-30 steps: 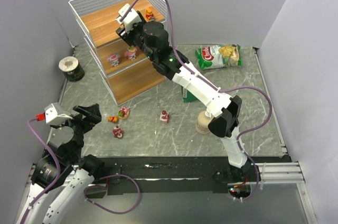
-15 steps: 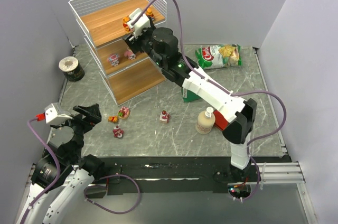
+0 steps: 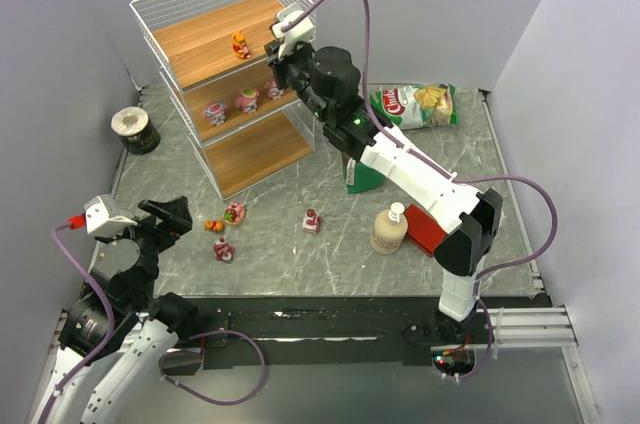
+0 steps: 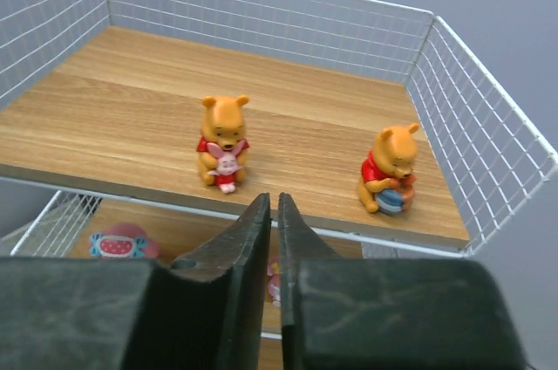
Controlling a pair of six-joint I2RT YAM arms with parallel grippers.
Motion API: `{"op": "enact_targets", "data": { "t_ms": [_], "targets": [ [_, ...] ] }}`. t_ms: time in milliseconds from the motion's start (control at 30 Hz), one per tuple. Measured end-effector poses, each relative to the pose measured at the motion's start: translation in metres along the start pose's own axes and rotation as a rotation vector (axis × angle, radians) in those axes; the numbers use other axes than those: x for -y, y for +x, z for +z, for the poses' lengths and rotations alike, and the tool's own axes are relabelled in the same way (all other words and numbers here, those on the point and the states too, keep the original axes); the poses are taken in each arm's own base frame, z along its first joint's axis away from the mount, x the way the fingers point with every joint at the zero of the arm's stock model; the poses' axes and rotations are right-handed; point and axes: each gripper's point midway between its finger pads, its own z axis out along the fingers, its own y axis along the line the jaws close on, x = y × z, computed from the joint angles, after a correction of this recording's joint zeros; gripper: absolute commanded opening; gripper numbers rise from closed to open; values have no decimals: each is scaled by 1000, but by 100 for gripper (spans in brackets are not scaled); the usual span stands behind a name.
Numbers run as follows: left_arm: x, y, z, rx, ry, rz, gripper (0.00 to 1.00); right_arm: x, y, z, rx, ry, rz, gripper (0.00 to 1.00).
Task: Place and organize the plastic toys onto the shelf
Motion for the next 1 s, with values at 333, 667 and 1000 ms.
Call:
{"op": "enact_targets", "data": {
  "t_ms": [333, 667, 1000],
  "targets": [
    [0, 0, 0, 0, 0, 0, 96, -4, 9, -5, -12, -44, 40, 1],
    [1, 2, 1, -7, -2, 5, 96, 1, 10, -103, -79, -62, 183, 46],
    [7, 66, 44, -257, -141, 121, 97, -26, 109, -148, -329, -75, 366, 53]
  ]
}}
